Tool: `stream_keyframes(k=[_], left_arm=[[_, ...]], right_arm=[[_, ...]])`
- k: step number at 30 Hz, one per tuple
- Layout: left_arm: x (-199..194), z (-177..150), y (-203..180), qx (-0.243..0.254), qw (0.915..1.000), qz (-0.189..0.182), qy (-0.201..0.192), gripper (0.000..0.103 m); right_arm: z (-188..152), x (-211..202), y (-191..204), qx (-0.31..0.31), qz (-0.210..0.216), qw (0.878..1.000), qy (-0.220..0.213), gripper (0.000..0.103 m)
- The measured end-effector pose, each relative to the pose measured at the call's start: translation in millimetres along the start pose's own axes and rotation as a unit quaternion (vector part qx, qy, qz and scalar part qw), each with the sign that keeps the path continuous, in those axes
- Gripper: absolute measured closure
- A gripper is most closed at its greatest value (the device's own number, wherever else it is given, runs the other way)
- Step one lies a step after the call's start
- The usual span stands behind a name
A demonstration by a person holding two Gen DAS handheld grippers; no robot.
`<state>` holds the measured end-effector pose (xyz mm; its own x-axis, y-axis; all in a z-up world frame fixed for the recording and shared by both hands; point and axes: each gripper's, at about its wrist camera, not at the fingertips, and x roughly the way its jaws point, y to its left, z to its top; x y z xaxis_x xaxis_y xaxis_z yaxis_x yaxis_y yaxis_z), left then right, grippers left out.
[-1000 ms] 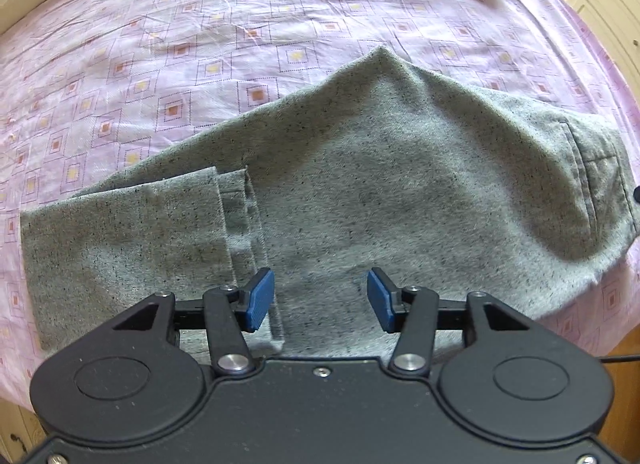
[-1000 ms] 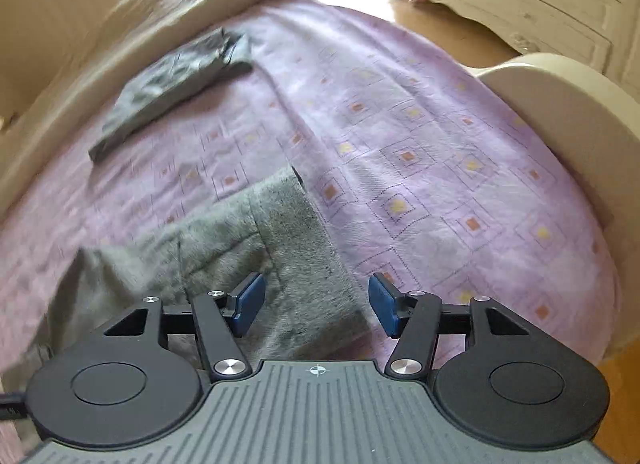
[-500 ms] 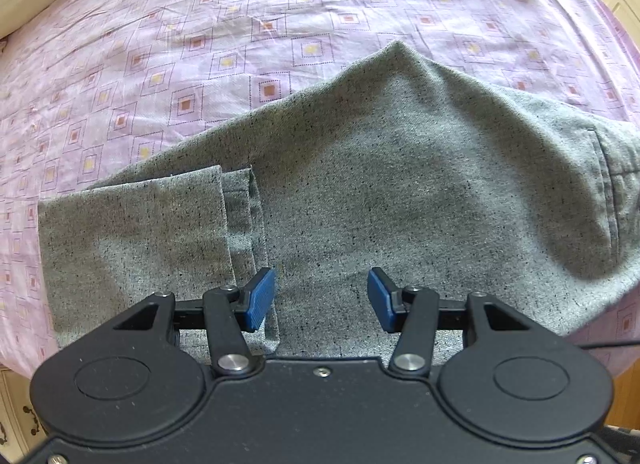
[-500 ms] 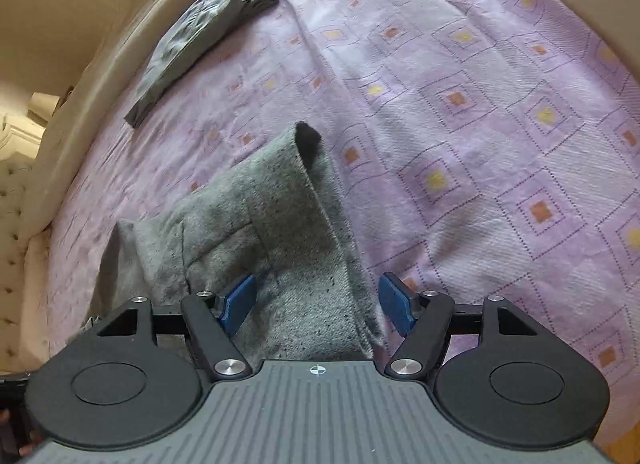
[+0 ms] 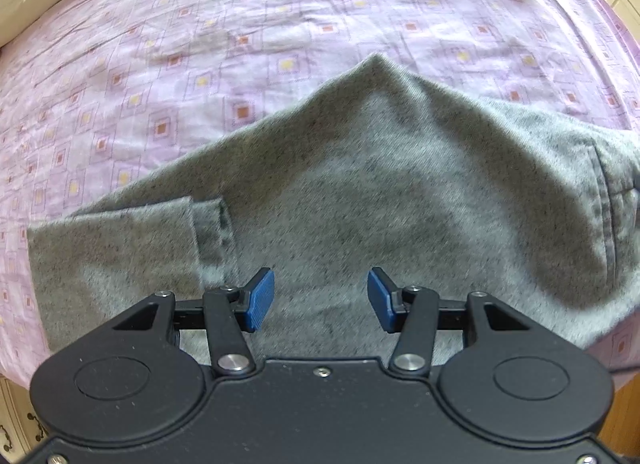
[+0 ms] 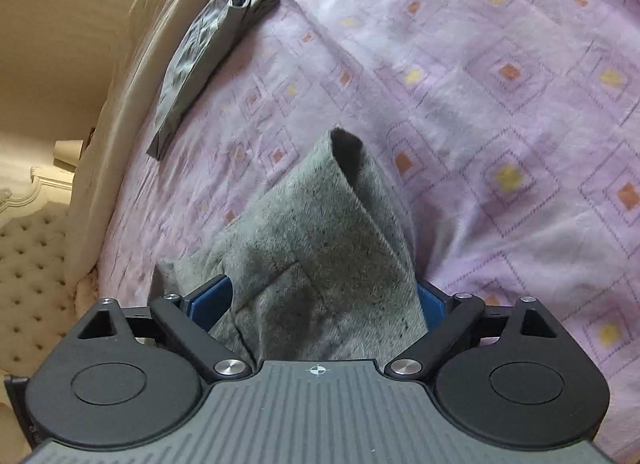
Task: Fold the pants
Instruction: 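Grasp the trouser waistband edge with the right gripper and lift it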
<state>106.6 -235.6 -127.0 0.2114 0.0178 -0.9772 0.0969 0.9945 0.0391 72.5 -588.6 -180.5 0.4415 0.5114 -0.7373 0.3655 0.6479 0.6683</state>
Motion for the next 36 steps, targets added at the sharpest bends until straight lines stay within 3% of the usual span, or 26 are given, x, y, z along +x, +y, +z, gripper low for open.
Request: stream_keyframes(k=[4, 7, 8, 9, 11, 13, 19, 23, 26, 29, 33, 36], left_arm=[[5, 15, -9, 0.002, 0.9999, -0.004, -0.01, 0.046], [11, 29, -12, -0.009, 0.9998, -0.011, -0.014, 0.046], [14, 34, -13, -0.015, 0.9997, -0.013, -0.016, 0.046], [17, 39, -13, -0.021, 0.9995, -0.015, -0.018, 0.046], [22, 49, -12, -0.031, 0.9992, -0.015, -0.02, 0.046], [29, 58, -13, -0.034, 0.9991, -0.011, -0.022, 0.046], [56, 83, -20, -0.014, 0.9997, 0.003, -0.018, 0.045], [35, 79, -19, -0.008, 0.9988, -0.008, -0.047, 0.047], [12, 50, -12, -0.014, 0.9969, -0.04, -0.066, 0.046], [9, 5, -10, -0.006, 0.9964, -0.077, -0.035, 0.046], [24, -53, -16, 0.047, 0.9947, -0.087, 0.029, 0.046], [20, -75, -12, 0.089, 0.9905, -0.103, 0.013, 0.046]], right_arm=[[-7, -1, -19, 0.079, 0.044, 0.996, 0.025, 0.009], [-6, 4, -24, 0.093, 0.065, 0.993, 0.045, 0.01], [-7, 3, -23, 0.089, 0.065, 0.993, 0.047, 0.014], [-8, 2, -21, 0.083, 0.059, 0.994, 0.047, 0.021], [-10, -3, -14, 0.059, 0.019, 0.997, 0.042, 0.075], [-13, -8, -7, 0.035, 0.012, 0.999, 0.027, 0.08], [-21, -27, 44, -0.069, 0.004, 0.998, -0.009, 0.083], [-24, -37, 73, -0.107, 0.002, 0.994, -0.02, 0.083], [-26, -45, 82, -0.118, -0.001, 0.993, -0.024, 0.083], [-28, -46, 91, -0.123, -0.008, 0.992, -0.029, 0.083], [-34, -46, 99, -0.118, -0.025, 0.992, -0.043, 0.083], [-43, -46, 114, -0.129, -0.041, 0.989, -0.055, 0.083]])
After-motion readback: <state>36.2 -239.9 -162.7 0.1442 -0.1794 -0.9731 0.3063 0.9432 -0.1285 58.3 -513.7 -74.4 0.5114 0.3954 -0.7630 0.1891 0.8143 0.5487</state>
